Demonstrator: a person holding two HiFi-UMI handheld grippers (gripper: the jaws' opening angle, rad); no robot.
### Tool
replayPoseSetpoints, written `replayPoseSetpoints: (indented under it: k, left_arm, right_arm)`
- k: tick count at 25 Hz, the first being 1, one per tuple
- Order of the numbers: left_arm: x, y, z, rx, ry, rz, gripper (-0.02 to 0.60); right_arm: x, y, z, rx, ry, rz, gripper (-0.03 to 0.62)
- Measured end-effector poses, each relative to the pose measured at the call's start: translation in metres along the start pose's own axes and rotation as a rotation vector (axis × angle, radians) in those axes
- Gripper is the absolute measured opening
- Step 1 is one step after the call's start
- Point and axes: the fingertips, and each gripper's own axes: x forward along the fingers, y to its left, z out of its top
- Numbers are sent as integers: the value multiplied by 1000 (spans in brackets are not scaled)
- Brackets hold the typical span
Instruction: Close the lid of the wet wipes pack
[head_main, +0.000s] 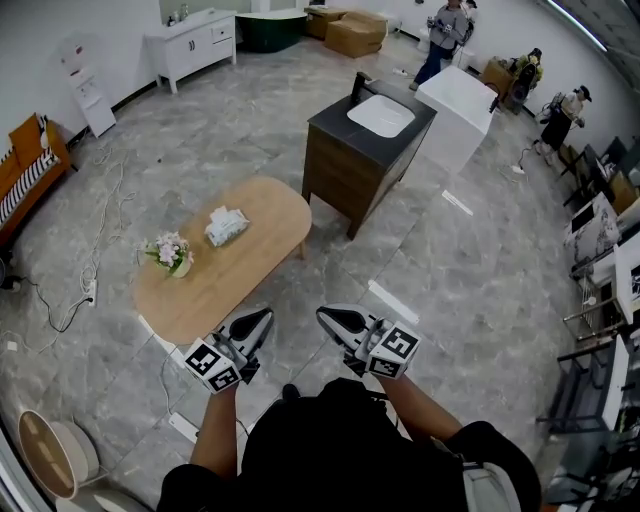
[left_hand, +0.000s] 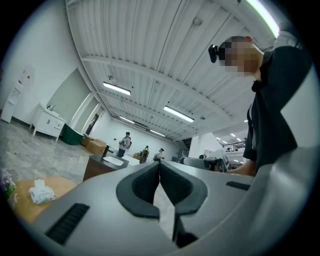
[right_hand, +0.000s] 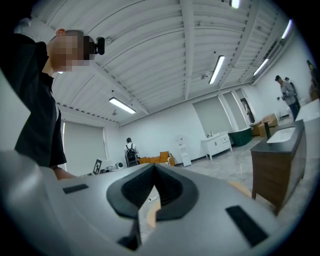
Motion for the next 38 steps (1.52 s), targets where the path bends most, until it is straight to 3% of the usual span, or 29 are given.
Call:
replayPoseSetpoints:
  k: [5,11,18,25,38]
  left_arm:
    - [13,45,3,-1,3,29,15]
    - [44,101,5,-3,12,99,17]
    - [109,165,26,-21,24,191,16]
    - [159,218,41,-49,-15,291,17]
    - [160,321,48,-65,-34,407,15]
  right_arm:
    - [27,-43,0,25,9,5,11]
    - [68,-102,1,55,13,73,10]
    - [108,-194,35,76,21,170,11]
    - [129,-282,55,84,32,239,11]
    - [221,-373,50,86,101,278,11]
